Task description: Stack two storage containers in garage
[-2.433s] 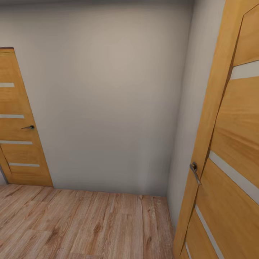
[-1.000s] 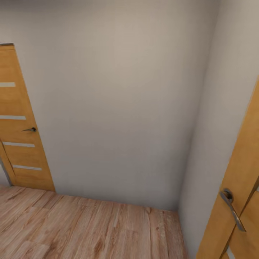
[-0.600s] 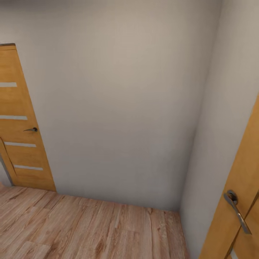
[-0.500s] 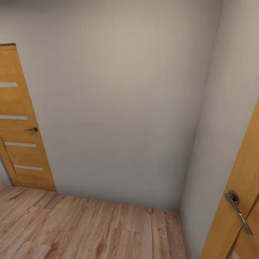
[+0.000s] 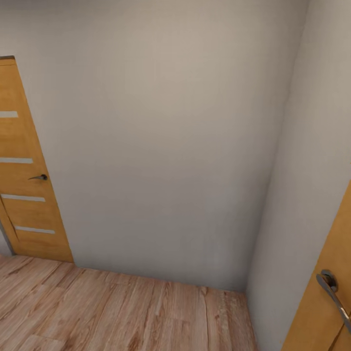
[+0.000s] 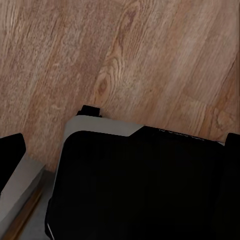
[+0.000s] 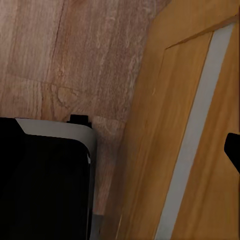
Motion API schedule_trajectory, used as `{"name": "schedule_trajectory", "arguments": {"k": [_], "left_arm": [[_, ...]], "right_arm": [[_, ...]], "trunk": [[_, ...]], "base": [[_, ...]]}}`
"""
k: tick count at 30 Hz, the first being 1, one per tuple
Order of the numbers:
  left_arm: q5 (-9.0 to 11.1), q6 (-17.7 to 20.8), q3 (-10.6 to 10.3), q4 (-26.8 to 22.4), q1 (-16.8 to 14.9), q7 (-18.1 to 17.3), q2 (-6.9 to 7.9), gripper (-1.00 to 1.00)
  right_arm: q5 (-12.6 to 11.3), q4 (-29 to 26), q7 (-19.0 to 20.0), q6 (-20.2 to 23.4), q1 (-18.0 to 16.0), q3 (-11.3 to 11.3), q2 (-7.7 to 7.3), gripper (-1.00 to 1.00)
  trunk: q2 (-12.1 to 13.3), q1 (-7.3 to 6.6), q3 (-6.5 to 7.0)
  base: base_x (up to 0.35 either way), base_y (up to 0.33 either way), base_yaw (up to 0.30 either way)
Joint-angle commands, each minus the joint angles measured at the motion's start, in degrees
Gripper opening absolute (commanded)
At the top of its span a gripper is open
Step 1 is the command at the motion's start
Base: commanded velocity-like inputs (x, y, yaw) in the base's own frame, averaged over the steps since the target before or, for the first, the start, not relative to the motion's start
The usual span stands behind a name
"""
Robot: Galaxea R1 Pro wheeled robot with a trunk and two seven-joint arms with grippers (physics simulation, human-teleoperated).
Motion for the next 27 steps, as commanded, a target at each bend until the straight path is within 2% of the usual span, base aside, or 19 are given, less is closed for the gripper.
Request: {"name": "schedule_trajectory", "arguments": {"k": [1, 6, 16, 27], "left_arm": [[0.19, 0.01, 0.29, 0.00, -0.01, 0.13, -0.02, 1.00], [0.19, 0.01, 0.29, 0.00, -0.01, 0.13, 0.04, 1.00], [0.28, 0.01, 0.29, 0.01, -0.01, 0.13, 0.05, 1.00], [0.25, 0.01, 0.29, -0.01, -0.01, 0.13, 0.05, 1.00]], "right_arm": [[-0.32, 0.18, -0.08, -0.32, -0.05, 0.43, 0.02, 1.00], [-0.32, 0.18, -0.14, -0.36, -0.05, 0.43, -0.03, 1.00], [-0.32, 0.18, -0.15, -0.41, -0.05, 0.39, -0.10, 1.00], [-0.32, 0.18, -0.15, -0.41, -0.05, 0.43, -0.04, 1.00]], "trunk": [[-0.03, 0.05, -0.02], [-0.03, 0.05, -0.02], [-0.03, 0.05, -0.02], [-0.03, 0.05, -0.02]], "base": [[0.313, 0.000, 0.000], [0.318, 0.000, 0.078], [0.269, 0.000, 0.256], [0.051, 0.000, 0.267]]}}
